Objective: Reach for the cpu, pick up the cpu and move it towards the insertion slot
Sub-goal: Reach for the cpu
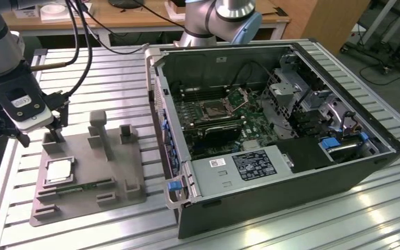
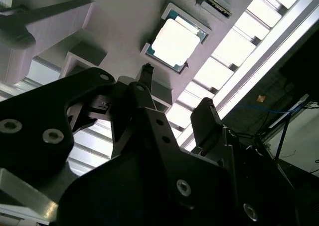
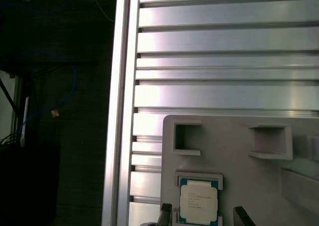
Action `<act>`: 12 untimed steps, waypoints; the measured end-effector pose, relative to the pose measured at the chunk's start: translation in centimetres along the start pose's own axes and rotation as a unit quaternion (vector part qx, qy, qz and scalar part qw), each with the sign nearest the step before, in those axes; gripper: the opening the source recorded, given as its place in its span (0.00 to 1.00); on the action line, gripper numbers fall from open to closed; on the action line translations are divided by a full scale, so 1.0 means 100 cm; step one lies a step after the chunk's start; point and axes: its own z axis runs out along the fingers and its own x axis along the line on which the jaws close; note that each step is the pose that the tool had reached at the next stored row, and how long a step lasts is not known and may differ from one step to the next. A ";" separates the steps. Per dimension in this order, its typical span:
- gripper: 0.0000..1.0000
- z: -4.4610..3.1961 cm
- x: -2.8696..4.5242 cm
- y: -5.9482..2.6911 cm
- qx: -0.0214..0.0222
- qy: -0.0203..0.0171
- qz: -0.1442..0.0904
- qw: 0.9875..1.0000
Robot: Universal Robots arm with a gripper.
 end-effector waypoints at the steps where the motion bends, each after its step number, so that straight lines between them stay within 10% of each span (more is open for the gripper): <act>1: 0.58 0.0000 0.0000 0.0000 0.000 0.000 0.000 1.000; 12: 0.58 0.0136 0.0002 -0.0056 0.000 0.000 0.000 1.000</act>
